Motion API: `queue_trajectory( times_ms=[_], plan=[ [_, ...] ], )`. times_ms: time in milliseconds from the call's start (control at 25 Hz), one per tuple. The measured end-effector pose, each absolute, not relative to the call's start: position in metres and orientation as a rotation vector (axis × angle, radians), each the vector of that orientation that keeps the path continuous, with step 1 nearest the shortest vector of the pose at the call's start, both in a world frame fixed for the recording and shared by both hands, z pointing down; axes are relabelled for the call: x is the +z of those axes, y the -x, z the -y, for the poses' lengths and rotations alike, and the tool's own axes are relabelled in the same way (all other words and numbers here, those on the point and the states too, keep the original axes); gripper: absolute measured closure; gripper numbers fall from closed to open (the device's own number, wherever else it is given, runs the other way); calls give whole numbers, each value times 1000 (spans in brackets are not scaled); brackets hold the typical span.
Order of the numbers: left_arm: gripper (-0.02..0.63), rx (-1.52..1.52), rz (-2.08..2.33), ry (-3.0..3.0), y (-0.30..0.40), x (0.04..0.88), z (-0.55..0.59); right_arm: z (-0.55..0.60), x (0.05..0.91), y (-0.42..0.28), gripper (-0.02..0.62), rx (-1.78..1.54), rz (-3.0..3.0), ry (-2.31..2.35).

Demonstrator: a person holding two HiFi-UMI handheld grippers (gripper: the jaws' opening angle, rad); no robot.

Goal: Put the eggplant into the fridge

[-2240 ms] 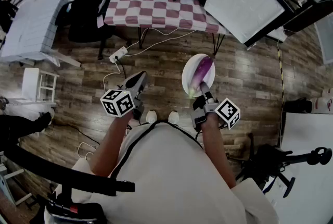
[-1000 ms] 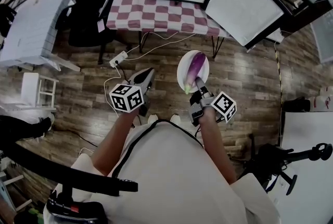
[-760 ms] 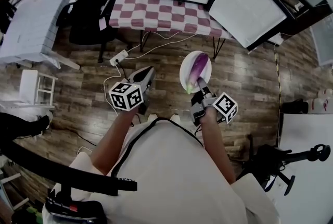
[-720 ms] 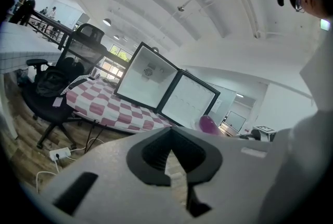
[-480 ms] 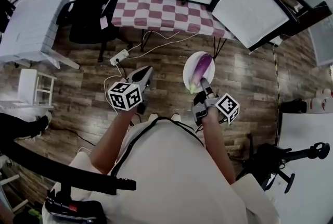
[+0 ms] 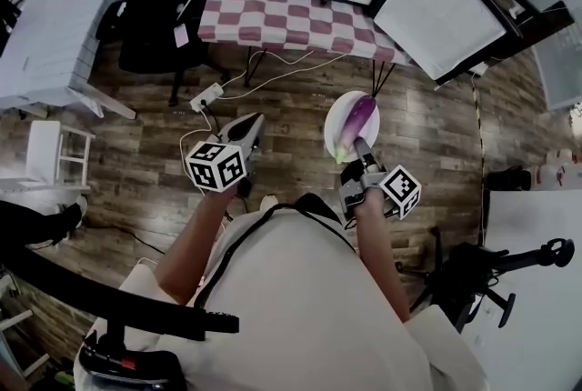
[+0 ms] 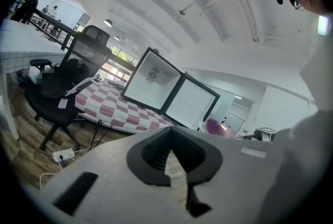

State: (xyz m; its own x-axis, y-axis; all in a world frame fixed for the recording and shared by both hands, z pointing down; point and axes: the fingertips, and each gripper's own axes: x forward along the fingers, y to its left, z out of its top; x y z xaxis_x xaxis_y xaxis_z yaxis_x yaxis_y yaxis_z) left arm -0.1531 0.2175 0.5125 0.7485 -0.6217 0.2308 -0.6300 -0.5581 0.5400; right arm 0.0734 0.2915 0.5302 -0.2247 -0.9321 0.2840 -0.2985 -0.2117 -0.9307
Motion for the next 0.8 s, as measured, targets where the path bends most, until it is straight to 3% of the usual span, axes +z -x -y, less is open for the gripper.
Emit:
queue_trajectory(
  times_ms=[800],
  plan=[
    [604, 13, 959, -2320, 175, 516, -212, -277, 527, -53, 555, -1480, -1529, 1465]
  ],
)
